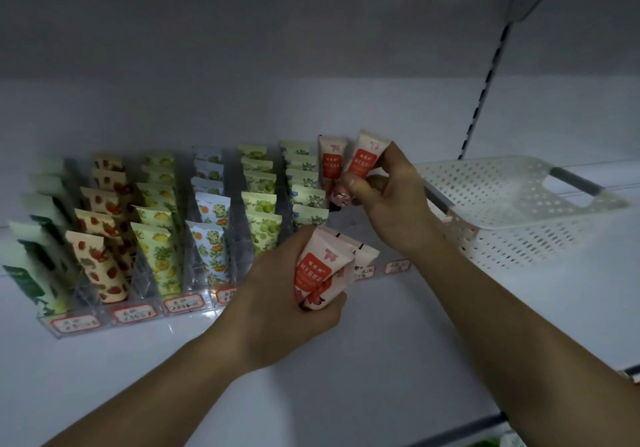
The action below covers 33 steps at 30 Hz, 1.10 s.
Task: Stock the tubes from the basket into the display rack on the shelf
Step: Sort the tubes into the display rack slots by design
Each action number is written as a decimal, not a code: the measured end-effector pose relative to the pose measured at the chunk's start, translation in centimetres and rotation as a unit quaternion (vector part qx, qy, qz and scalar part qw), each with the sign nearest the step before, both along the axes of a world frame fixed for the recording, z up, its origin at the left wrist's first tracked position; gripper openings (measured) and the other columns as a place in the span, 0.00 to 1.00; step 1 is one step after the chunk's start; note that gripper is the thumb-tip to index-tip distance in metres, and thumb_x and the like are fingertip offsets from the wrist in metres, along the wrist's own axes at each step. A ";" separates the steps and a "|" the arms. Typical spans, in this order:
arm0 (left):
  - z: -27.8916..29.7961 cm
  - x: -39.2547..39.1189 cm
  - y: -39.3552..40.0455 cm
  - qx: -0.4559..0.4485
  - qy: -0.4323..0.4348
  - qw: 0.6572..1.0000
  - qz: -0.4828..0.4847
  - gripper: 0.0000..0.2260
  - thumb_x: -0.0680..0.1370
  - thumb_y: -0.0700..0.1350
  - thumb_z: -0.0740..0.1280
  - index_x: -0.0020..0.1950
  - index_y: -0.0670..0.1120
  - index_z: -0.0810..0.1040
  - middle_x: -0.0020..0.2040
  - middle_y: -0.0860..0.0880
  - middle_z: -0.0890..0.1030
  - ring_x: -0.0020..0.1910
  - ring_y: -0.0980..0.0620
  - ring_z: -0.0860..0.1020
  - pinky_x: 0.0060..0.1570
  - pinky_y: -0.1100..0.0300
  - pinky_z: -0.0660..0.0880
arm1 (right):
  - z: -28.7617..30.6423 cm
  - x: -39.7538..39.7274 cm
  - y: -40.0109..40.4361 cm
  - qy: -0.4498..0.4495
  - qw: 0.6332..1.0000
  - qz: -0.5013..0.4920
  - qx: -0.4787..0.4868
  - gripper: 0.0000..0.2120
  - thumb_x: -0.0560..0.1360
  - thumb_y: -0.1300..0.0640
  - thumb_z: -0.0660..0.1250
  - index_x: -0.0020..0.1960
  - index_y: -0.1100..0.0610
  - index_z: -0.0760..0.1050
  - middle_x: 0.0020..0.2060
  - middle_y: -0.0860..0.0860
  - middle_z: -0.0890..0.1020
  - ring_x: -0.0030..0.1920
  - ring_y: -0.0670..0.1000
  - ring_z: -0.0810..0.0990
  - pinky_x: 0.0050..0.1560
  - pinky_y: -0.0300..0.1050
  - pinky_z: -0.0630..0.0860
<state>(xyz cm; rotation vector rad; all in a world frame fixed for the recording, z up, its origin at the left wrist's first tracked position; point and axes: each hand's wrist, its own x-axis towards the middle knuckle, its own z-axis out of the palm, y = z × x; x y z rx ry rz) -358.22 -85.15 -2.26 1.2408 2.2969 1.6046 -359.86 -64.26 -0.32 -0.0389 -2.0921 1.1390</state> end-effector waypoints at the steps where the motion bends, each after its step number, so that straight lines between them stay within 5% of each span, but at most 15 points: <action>1: 0.0 0.0 0.0 0.000 0.000 1.000 0.000 0.19 0.72 0.39 0.76 0.56 0.57 0.76 0.46 0.56 0.83 0.44 0.56 0.83 0.40 0.63 0.80 | 0.0 -0.1 -0.1 0.005 1.000 -0.008 0.006 0.14 0.73 0.51 0.71 0.56 0.47 0.73 0.46 0.45 0.83 0.44 0.51 0.85 0.46 0.58 0.83; 4: 0.0 0.0 0.0 -0.001 0.005 1.000 -0.001 0.19 0.72 0.39 0.76 0.56 0.57 0.75 0.47 0.57 0.82 0.44 0.57 0.83 0.39 0.68 0.77 | 0.0 -0.4 -0.3 0.016 0.998 -0.034 0.046 0.11 0.76 0.50 0.69 0.57 0.51 0.75 0.45 0.44 0.83 0.42 0.47 0.84 0.45 0.54 0.83; 8: -0.1 -0.1 0.1 -0.002 -0.001 1.000 -0.004 0.17 0.72 0.40 0.75 0.55 0.54 0.76 0.47 0.55 0.82 0.44 0.55 0.83 0.40 0.62 0.80 | 0.4 -0.3 -0.8 0.029 0.990 -0.047 0.129 0.05 0.83 0.55 0.62 0.51 0.54 0.76 0.36 0.39 0.80 0.37 0.39 0.80 0.40 0.34 0.76; 15: -0.3 -0.4 0.0 -0.004 -0.004 1.000 -0.017 0.18 0.72 0.41 0.75 0.57 0.55 0.76 0.48 0.55 0.83 0.46 0.55 0.83 0.43 0.55 0.81 | 0.8 -0.8 -0.1 0.040 0.972 -0.078 0.219 0.13 0.79 0.52 0.65 0.53 0.62 0.78 0.41 0.53 0.84 0.39 0.52 0.81 0.40 0.47 0.76; 21: -0.1 -0.5 0.0 0.001 0.004 1.000 -0.021 0.18 0.72 0.40 0.76 0.57 0.55 0.76 0.47 0.56 0.83 0.45 0.55 0.83 0.42 0.59 0.80 | 2.0 -1.1 0.1 -0.035 0.970 -0.074 0.231 0.10 0.78 0.49 0.69 0.51 0.56 0.79 0.41 0.46 0.80 0.39 0.48 0.78 0.39 0.41 0.70; 25: -0.2 -0.3 -0.1 0.006 0.014 1.000 -0.017 0.19 0.72 0.40 0.76 0.58 0.57 0.75 0.48 0.57 0.82 0.45 0.56 0.83 0.42 0.59 0.80 | 2.8 -1.6 0.3 -0.096 0.970 -0.073 0.210 0.11 0.79 0.49 0.68 0.56 0.55 0.80 0.47 0.50 0.85 0.41 0.48 0.79 0.41 0.39 0.71; 33: -0.5 -0.6 -0.2 0.008 0.024 1.000 -0.016 0.19 0.72 0.42 0.76 0.58 0.56 0.75 0.48 0.57 0.82 0.46 0.56 0.82 0.42 0.62 0.79 | 1.9 -1.5 1.0 -0.153 0.951 -0.051 0.262 0.06 0.79 0.46 0.68 0.49 0.48 0.77 0.41 0.47 0.84 0.41 0.50 0.82 0.45 0.46 0.78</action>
